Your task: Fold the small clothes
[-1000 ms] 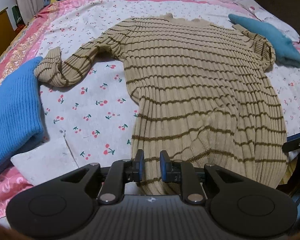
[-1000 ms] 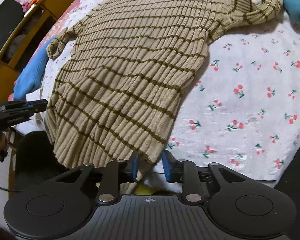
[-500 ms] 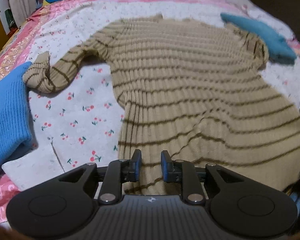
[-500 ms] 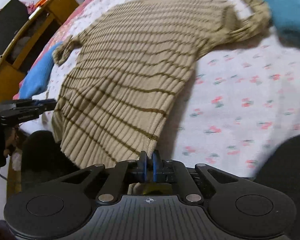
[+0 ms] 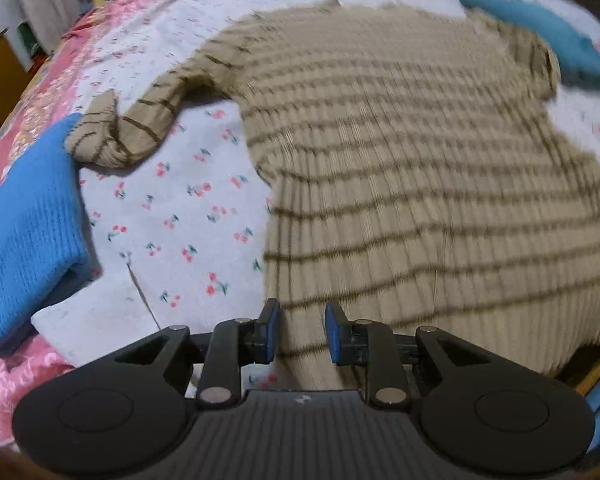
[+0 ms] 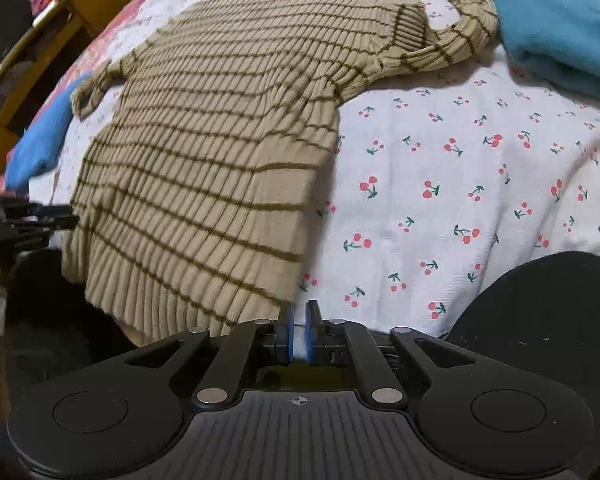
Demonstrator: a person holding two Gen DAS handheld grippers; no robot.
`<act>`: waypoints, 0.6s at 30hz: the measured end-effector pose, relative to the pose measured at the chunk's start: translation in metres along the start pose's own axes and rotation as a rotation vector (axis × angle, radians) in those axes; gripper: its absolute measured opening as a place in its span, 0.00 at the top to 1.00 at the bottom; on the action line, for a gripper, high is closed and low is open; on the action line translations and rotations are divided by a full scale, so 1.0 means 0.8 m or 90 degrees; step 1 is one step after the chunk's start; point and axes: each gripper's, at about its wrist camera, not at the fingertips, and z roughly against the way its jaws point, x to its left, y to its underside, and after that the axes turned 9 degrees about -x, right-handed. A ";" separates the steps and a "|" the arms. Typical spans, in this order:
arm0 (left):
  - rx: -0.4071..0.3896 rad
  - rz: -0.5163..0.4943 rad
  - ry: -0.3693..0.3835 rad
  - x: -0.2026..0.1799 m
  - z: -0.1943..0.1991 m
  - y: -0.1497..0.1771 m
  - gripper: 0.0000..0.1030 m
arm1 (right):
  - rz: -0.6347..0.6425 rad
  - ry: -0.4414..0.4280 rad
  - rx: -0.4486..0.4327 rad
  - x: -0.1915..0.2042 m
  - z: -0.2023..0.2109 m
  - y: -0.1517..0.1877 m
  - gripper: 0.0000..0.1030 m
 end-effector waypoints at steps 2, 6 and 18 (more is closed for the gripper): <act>-0.016 0.011 0.005 0.001 0.004 -0.008 0.70 | 0.005 0.006 -0.014 0.000 0.004 -0.005 0.88; -0.040 0.022 0.036 -0.008 0.001 -0.022 0.70 | -0.023 0.008 -0.057 -0.010 0.013 -0.022 0.86; -0.038 0.111 0.035 -0.001 -0.018 0.013 0.67 | -0.103 -0.013 -0.070 -0.034 -0.036 -0.006 0.87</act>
